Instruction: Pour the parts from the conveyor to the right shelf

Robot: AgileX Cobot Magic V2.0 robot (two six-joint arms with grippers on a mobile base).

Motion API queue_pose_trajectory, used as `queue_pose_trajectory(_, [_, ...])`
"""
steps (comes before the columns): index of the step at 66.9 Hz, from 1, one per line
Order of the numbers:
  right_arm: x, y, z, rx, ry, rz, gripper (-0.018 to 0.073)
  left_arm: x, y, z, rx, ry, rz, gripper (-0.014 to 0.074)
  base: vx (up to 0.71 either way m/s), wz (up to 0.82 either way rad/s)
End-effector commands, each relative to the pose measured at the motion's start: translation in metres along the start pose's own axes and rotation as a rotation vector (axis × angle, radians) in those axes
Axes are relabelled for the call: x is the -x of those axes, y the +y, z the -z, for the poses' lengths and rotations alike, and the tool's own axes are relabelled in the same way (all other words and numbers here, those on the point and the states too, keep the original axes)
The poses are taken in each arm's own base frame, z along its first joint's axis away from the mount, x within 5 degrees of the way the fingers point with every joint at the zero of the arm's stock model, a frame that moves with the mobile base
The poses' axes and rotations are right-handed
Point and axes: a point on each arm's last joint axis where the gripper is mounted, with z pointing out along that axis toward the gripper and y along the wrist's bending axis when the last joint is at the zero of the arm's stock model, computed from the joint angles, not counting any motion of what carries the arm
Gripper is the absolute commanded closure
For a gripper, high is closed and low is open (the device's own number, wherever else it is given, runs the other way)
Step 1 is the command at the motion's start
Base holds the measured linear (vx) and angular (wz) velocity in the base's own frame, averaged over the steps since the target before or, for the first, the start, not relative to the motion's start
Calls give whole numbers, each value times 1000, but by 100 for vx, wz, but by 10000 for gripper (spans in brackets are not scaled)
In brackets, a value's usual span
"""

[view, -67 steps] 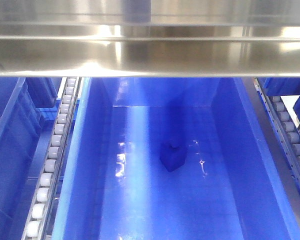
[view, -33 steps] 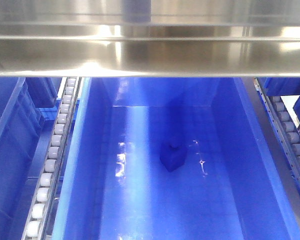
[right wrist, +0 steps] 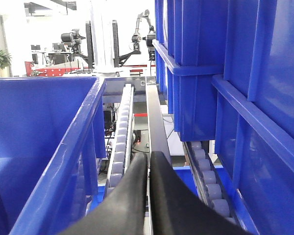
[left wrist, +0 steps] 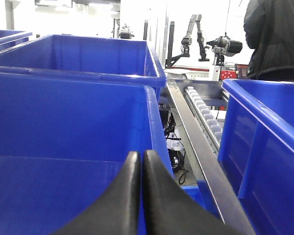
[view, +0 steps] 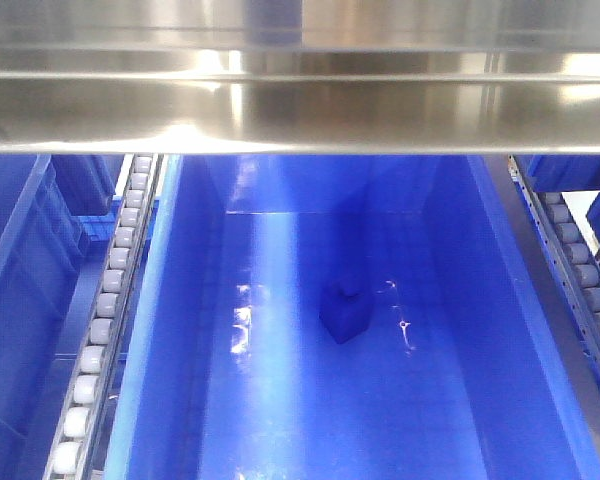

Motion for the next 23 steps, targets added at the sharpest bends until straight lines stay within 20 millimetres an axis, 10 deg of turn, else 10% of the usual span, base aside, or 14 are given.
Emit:
queue_pose_trajectory(1, [2, 0, 1, -1, -72, 7, 568, -1, 0, 0, -12, -62, 16, 603, 0, 0])
queue_pose_trajectory(23, [1, 0, 1, -1, -70, 7, 568, -1, 0, 0, -12, -62, 16, 603, 0, 0])
